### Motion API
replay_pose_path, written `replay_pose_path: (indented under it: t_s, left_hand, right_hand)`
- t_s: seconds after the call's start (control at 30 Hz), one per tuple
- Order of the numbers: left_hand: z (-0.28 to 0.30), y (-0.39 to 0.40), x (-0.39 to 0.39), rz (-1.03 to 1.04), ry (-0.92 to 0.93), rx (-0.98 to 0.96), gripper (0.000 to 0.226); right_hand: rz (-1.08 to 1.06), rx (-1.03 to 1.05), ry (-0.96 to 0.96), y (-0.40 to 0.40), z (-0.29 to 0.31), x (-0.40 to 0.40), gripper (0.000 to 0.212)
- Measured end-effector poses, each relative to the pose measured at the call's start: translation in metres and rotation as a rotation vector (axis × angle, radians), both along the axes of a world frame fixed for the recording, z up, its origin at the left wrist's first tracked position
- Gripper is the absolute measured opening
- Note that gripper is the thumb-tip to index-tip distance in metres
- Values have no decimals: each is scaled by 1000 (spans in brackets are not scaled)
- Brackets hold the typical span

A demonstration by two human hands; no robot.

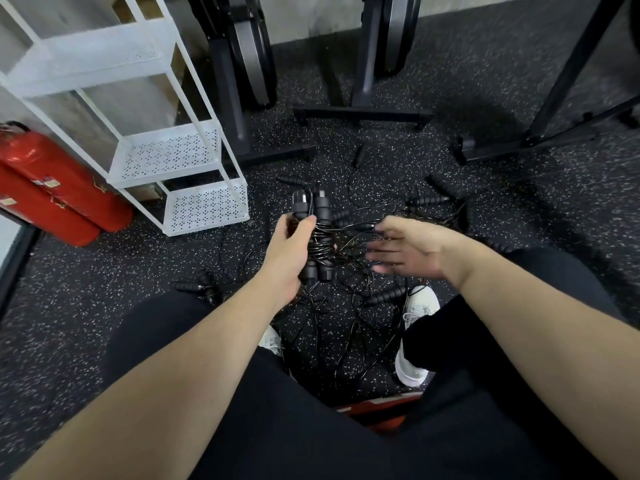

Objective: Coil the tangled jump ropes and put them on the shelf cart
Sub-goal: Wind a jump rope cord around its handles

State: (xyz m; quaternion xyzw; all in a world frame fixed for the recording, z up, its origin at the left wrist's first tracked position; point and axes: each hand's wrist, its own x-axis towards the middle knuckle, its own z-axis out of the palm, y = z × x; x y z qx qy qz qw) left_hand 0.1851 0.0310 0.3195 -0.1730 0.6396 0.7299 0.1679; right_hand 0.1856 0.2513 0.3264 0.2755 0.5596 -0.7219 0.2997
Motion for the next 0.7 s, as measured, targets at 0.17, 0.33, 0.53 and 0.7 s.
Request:
replay_pose_path:
  t_s: [0.17,0.33,0.53,0.7]
  left_hand:
    - [-2,8,5,-23,38,-22,6]
    - [-3,10,9,-36,-20,39,9]
    - [0,3,2,33,-91,128,21]
    - [-1,6,6,-58,-63,110,14]
  right_hand:
    - [-189,-236,68,-24,3,1,45]
    - [-267,-67,304,-36,9,1,45]
    - [-222,161,491,-44,15,5,36]
    - [-279,146,593,-45,18,6,27]
